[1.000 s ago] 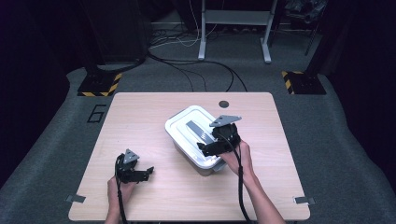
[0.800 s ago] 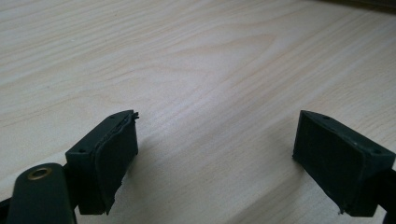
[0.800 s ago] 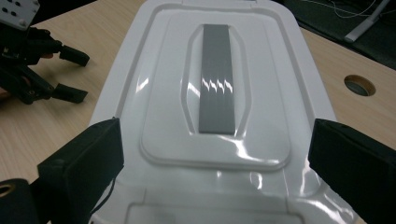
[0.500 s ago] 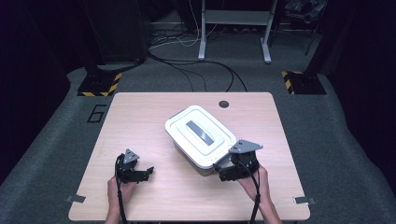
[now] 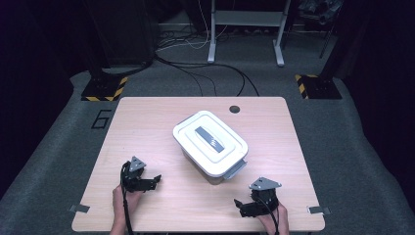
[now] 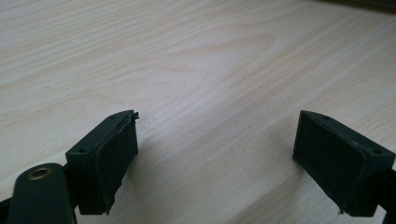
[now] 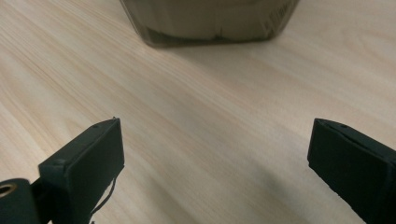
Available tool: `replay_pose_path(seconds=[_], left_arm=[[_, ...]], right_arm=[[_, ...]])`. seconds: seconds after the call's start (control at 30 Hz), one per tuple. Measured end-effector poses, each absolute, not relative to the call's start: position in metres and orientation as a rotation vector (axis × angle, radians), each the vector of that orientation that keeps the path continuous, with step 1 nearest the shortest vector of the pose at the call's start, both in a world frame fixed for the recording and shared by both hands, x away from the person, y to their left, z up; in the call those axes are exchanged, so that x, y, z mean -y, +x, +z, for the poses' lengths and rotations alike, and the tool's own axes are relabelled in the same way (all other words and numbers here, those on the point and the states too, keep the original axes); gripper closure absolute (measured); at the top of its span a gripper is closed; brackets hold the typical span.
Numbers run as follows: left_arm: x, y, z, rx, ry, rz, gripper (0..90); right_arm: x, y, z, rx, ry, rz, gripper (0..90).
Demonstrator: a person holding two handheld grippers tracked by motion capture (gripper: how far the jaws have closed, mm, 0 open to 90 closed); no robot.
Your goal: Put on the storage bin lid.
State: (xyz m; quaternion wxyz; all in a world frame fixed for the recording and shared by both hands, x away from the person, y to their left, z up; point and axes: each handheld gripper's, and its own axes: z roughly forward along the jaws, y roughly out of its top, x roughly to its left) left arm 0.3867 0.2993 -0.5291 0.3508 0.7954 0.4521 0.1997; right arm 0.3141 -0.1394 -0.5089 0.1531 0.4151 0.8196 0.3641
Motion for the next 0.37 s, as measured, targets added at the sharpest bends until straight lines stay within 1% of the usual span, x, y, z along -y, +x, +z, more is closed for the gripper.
replay_pose_path(seconds=[0.37], left_arm=[[-0.299, 0.387, -0.529, -1.171, 2.058, 0.518, 13.3]], right_arm=[[0.152, 0.314, -0.528, -2.316, 1.247, 1.050, 2.5]])
